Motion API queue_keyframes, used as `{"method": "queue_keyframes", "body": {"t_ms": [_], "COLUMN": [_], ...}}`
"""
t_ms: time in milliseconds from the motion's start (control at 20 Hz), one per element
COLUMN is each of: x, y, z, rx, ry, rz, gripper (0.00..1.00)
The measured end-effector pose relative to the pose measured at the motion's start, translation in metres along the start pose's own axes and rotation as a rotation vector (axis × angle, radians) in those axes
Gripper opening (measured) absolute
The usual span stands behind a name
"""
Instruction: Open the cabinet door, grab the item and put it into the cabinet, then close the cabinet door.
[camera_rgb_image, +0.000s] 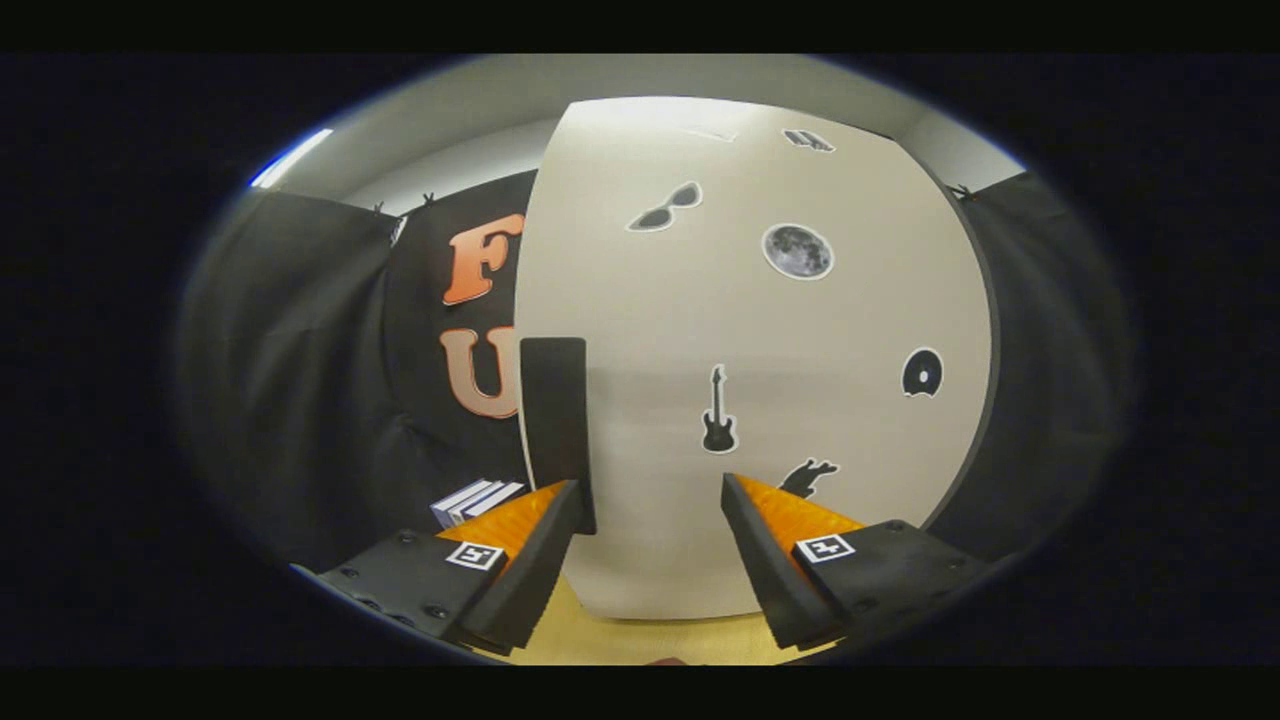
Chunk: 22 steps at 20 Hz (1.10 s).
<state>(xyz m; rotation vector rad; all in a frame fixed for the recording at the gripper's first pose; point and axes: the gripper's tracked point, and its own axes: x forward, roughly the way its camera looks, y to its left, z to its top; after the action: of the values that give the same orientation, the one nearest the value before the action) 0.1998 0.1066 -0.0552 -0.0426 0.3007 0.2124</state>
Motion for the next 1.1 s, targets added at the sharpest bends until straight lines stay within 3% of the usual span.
{"method": "queue_keyframes", "body": {"t_ms": [500,600,950,1100], "x": [0.012,0.009,-0.037,-0.065], "y": [0.001,-0.005,-0.025,-0.049], "z": [0.001,0.001,-0.007,-0.012], "rx": [0.003,-0.017,0.039,0.065], "ry": [-0.012,-0.017,-0.012,-0.015], "rz": [-0.036,-0.06,-0.033,-0.061], "gripper": [0.92,0.96,0.96,0.96]}}
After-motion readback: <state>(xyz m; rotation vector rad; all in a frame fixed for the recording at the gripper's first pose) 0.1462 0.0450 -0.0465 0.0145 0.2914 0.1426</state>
